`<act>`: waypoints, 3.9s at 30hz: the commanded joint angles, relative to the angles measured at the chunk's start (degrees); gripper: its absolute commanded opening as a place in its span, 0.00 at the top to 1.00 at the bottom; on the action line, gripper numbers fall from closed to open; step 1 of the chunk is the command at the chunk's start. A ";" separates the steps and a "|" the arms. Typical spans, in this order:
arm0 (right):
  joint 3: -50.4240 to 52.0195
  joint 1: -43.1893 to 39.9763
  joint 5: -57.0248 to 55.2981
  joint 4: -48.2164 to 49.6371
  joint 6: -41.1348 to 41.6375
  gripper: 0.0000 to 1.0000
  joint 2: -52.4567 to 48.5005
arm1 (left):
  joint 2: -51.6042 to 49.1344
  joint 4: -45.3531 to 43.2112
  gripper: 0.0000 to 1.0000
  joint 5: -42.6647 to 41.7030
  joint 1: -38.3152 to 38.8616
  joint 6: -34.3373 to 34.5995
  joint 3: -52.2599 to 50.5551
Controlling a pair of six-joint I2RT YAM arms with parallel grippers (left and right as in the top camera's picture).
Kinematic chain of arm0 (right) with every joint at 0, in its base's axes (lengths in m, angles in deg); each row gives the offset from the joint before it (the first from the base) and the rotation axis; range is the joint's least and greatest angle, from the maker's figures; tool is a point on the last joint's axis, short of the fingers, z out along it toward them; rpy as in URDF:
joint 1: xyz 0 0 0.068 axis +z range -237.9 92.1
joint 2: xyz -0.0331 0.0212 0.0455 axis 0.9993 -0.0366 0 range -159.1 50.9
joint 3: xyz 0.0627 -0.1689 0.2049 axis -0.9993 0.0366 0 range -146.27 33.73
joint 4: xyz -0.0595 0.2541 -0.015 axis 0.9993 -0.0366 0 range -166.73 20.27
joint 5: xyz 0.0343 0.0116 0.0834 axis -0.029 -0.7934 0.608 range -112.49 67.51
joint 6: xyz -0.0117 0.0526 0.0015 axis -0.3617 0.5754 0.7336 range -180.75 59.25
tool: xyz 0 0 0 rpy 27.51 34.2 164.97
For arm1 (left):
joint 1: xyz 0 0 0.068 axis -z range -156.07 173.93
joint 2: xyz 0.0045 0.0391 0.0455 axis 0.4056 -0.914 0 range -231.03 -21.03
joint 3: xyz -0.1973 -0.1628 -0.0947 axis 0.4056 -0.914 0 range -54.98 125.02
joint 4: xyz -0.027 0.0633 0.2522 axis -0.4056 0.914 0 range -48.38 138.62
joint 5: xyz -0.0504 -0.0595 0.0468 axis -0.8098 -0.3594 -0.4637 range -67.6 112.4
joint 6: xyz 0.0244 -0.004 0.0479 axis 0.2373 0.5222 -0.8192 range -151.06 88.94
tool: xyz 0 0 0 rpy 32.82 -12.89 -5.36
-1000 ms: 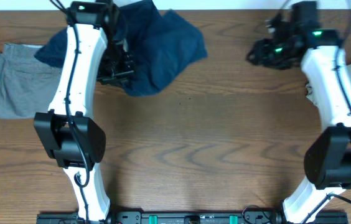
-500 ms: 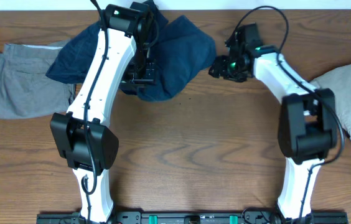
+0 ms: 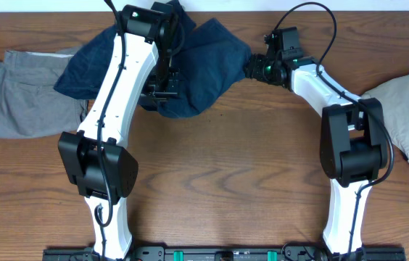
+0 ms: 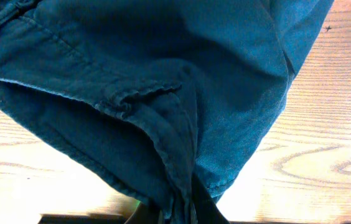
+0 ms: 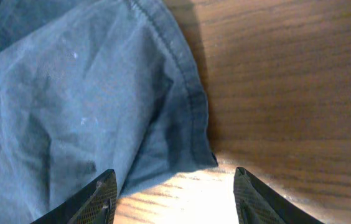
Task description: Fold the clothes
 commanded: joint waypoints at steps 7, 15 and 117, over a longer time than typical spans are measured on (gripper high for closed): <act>-0.24 0.48 -0.09 2.36 5.53 0.53 -6.16 | 2.03 1.95 0.94 0.87 -0.04 0.09 0.28; -0.28 0.13 -0.26 3.32 5.40 0.99 -6.14 | 2.03 1.68 0.94 0.90 -0.04 0.07 0.28; 19.87 0.39 -0.96 14.38 -14.29 0.50 12.33 | 43.87 -18.91 0.94 -2.12 4.02 24.11 -53.66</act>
